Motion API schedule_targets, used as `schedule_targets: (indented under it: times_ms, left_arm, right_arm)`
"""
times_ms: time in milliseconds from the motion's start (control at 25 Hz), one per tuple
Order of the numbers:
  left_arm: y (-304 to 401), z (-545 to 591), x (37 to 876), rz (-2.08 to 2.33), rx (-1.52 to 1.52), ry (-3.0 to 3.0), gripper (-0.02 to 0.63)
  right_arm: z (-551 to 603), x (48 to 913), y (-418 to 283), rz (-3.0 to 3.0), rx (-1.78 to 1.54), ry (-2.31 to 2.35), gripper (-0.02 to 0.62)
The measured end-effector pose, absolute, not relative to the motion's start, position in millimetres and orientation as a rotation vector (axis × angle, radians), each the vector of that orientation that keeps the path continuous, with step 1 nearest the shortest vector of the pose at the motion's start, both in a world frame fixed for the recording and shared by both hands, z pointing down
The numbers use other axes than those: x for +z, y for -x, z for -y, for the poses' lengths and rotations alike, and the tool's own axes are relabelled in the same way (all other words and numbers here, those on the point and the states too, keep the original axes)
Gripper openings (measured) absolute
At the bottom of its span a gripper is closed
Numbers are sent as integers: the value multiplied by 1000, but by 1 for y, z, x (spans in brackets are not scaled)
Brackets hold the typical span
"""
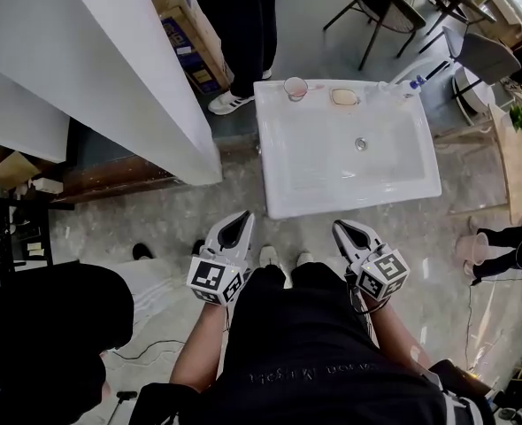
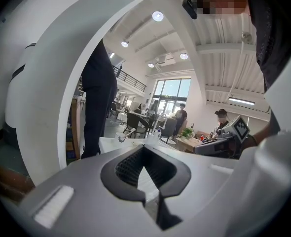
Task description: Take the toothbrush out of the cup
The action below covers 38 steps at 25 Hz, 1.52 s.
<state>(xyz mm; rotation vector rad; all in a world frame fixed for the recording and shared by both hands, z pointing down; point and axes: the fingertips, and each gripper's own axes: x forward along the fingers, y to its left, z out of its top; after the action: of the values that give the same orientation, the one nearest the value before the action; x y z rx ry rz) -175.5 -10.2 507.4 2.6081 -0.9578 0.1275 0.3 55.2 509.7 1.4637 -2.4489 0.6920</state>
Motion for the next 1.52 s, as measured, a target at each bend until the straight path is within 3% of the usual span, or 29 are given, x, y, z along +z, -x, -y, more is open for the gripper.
schedule_targets:
  times_ms: [640,1520]
  left_arm:
    - [157,7,509,975,191,-2594,8]
    - [54,119,492,1258,233,-2529,8]
  right_arm:
    - [-40,516,-13,2500,722,-1412,14]
    - [100,529,-129,2635,651,-1187,14]
